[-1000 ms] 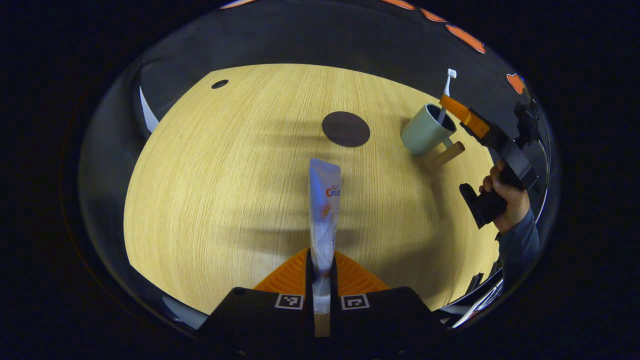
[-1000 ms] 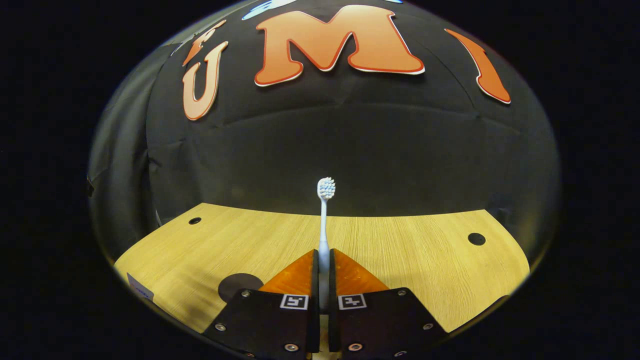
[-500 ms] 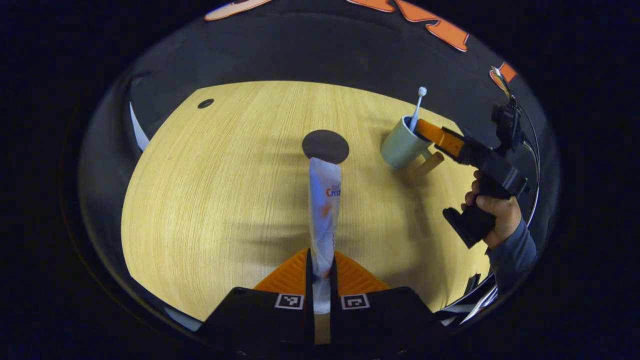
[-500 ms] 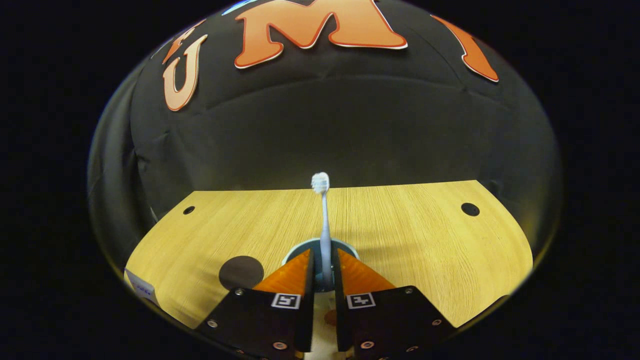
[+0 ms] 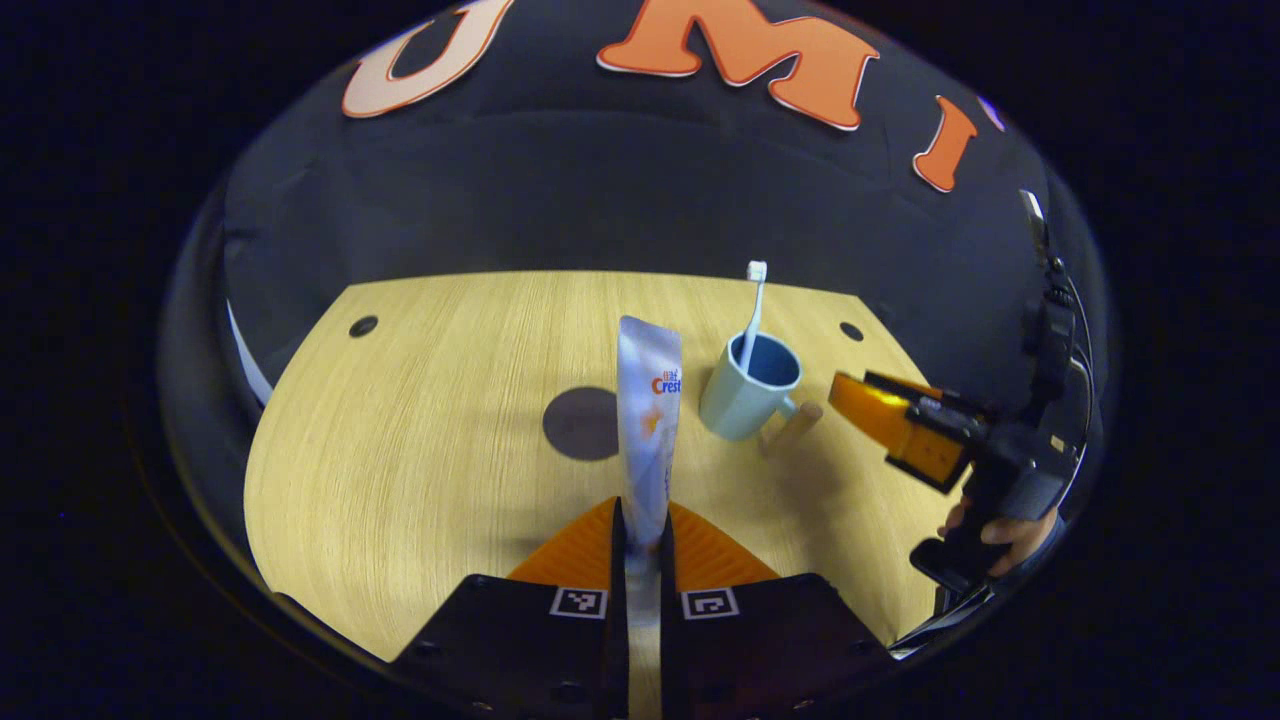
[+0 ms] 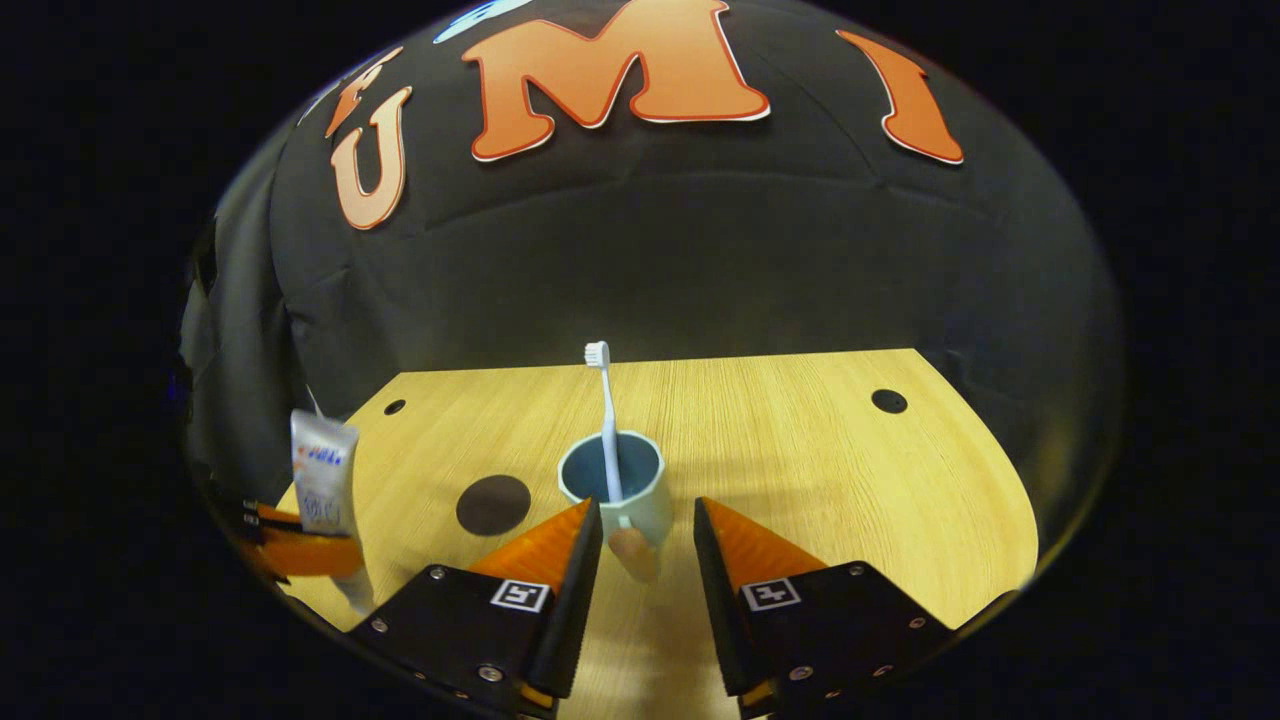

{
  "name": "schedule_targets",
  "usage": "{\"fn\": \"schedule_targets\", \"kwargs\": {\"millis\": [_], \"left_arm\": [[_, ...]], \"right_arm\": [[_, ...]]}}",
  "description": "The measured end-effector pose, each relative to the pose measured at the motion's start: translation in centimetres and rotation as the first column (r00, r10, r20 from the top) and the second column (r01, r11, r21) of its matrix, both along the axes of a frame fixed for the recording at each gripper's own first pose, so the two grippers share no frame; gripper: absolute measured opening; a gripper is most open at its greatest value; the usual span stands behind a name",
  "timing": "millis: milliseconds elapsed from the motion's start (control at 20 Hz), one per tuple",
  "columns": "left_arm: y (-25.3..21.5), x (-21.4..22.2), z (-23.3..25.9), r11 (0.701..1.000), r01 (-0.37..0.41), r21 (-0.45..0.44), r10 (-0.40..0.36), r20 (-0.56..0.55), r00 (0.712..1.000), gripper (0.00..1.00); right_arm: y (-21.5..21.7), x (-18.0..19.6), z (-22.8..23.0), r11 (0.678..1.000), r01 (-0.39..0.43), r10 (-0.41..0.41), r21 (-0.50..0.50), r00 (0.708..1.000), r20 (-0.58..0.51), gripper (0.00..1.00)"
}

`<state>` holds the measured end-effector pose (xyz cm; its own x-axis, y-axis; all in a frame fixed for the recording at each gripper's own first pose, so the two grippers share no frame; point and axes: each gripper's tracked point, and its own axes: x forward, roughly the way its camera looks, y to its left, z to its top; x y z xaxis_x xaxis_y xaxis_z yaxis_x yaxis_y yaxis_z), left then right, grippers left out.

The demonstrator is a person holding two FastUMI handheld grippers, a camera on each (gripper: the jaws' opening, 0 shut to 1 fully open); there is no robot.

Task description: Put the toothbrush and toothpaste on the desktop into the cup, then pick up the cup and place it on the coaster on the desktop.

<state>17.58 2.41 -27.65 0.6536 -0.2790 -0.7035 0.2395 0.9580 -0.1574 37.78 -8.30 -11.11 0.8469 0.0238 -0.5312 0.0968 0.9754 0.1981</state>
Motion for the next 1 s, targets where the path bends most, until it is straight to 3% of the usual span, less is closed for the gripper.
{"fn": "schedule_targets", "kwargs": {"millis": [250, 650, 1000], "left_arm": [[-3.1, 6.4, 1.1, 0.998, 0.02, -0.051, -0.011, 0.173, 0.985, 0.12], [-9.3, 12.1, 4.4, 0.987, 0.1, -0.122, -0.039, 0.425, 0.904, 0.12], [-13.0, 15.3, 4.7, 0.975, 0.143, -0.17, -0.035, 0.517, 0.856, 0.12]], "right_arm": [[-0.1, -4.5, -0.9, 1.0, -0.012, 0.014, 0.029, 0.998, -0.069, 0.74], [-0.8, -10.6, -3.0, 0.998, -0.018, 0.028, 0.057, 0.982, -0.185, 0.75], [-1.3, -13.8, -6.1, 0.998, -0.009, 0.024, 0.057, 0.96, -0.278, 0.76]]}}
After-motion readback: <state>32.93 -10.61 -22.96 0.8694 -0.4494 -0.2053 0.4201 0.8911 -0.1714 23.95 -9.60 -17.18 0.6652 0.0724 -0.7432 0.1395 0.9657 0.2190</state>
